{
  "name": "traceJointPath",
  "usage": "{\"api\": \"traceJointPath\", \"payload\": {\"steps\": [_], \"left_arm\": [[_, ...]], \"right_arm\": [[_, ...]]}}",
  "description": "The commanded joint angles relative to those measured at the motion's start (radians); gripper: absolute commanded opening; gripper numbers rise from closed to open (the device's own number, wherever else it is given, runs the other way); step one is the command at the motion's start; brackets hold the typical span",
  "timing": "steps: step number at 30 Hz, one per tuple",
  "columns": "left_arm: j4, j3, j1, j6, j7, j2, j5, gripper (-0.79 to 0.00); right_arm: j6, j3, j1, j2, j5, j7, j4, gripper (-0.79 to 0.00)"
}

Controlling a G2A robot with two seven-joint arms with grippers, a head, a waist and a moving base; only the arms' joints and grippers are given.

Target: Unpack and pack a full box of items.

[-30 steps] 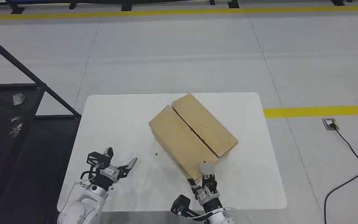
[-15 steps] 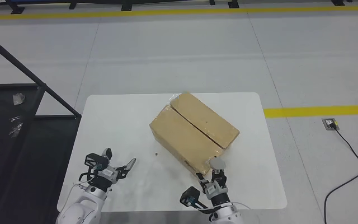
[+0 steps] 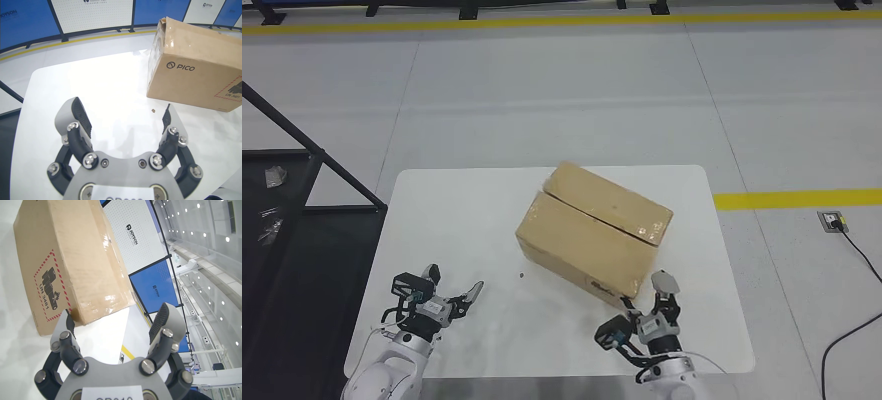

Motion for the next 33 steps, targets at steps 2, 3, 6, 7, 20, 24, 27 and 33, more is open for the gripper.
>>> {"api": "traceJointPath", "payload": {"steps": [2, 3, 6, 7, 20, 24, 27, 33], "left_arm": [[0.000, 0.000, 0.000, 0.000, 0.000, 0.000, 0.000, 0.000], [0.000, 0.000, 0.000, 0.000, 0.000, 0.000, 0.000, 0.000], [0.000, 0.000, 0.000, 0.000, 0.000, 0.000, 0.000, 0.000], [0.000, 0.000, 0.000, 0.000, 0.000, 0.000, 0.000, 0.000], [0.011, 0.003, -0.012, 0.040, 0.009, -0.006, -0.056, 0.000], [0.072, 0.007, -0.080, 0.034, -0.039, -0.010, -0.134, 0.000], [0.124, 0.025, -0.138, 0.071, -0.036, -0.015, -0.141, 0.000], [0.221, 0.080, -0.254, 0.111, -0.023, -0.026, -0.123, 0.000]], "right_arm": [[-0.004, 0.018, 0.004, 0.000, 0.021, 0.001, 0.001, 0.000], [-0.002, 0.024, 0.004, 0.000, 0.029, 0.003, -0.001, 0.000], [0.007, 0.040, -0.002, -0.001, 0.071, 0.002, -0.010, 0.000], [0.009, 0.047, -0.007, -0.001, 0.091, -0.006, -0.017, 0.000], [-0.074, 0.142, -0.081, 0.007, 0.431, -0.205, -0.104, 0.000], [-0.074, 0.142, -0.081, 0.007, 0.431, -0.205, -0.104, 0.000], [-0.131, 0.127, -0.076, 0.009, 0.429, -0.207, -0.101, 0.000], [-0.238, 0.176, -0.005, 0.007, 0.676, -0.194, -0.084, 0.000]]}}
